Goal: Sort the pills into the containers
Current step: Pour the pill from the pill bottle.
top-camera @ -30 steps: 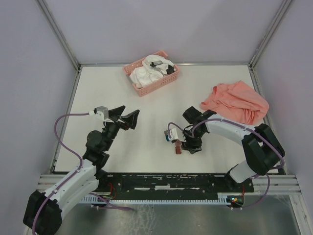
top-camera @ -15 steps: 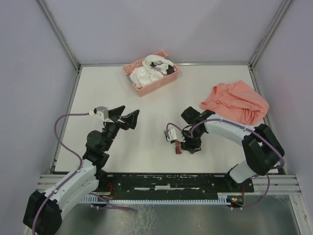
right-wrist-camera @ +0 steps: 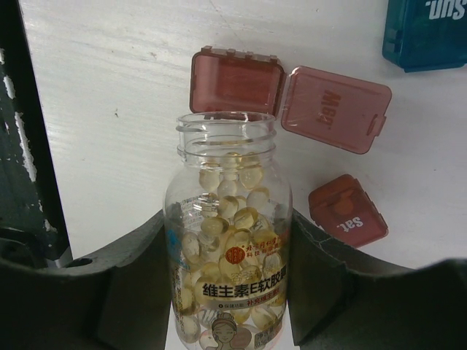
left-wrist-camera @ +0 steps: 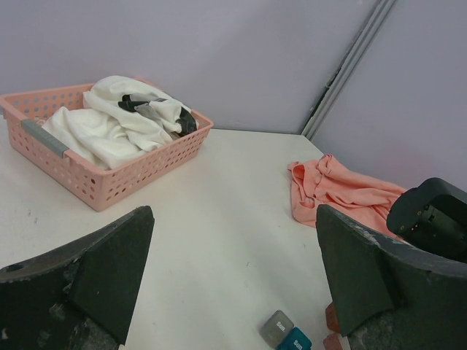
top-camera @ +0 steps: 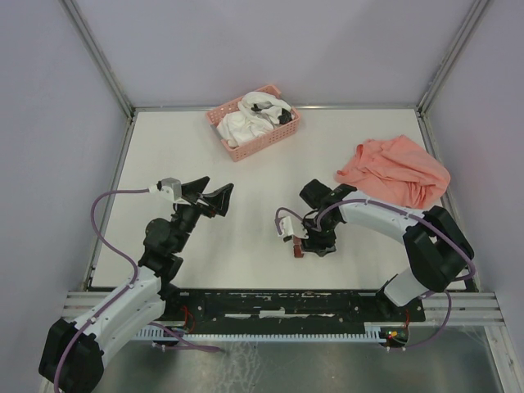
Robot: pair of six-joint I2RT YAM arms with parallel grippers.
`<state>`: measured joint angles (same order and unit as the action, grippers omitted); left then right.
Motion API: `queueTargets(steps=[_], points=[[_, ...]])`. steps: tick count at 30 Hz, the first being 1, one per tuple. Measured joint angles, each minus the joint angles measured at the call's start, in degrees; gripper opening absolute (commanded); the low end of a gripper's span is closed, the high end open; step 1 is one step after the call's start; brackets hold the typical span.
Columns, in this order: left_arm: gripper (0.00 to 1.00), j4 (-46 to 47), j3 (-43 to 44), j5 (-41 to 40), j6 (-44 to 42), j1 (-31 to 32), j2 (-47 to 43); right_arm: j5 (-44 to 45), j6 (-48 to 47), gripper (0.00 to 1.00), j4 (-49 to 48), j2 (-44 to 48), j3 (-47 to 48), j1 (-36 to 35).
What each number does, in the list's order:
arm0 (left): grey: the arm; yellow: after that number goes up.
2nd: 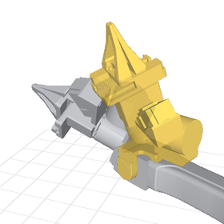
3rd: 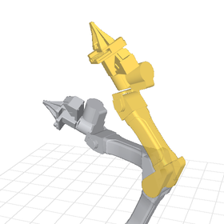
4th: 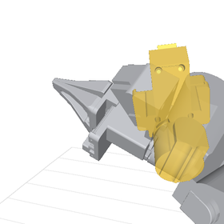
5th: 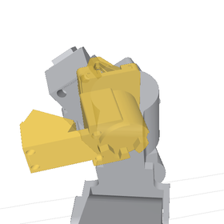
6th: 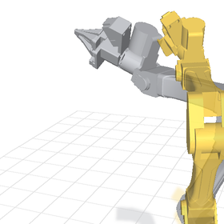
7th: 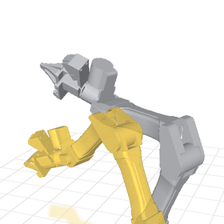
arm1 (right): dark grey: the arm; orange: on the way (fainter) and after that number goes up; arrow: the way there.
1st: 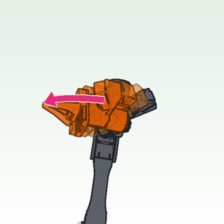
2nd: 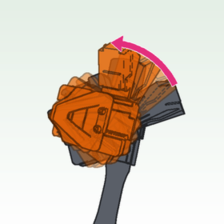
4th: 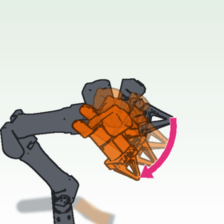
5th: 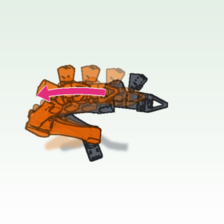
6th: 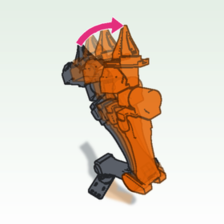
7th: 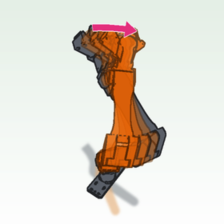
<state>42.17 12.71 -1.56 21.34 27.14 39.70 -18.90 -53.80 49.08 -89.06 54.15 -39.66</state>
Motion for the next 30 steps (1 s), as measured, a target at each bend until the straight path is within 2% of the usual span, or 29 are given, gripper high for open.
queueTargets(steps=[30], points=[[0.98, 0.0, 0.0, 0.0, 0.0, 0.0, 0.0, 3.7, 1.9, 0.02, 0.7, 0.7, 0.8, -1.2]])
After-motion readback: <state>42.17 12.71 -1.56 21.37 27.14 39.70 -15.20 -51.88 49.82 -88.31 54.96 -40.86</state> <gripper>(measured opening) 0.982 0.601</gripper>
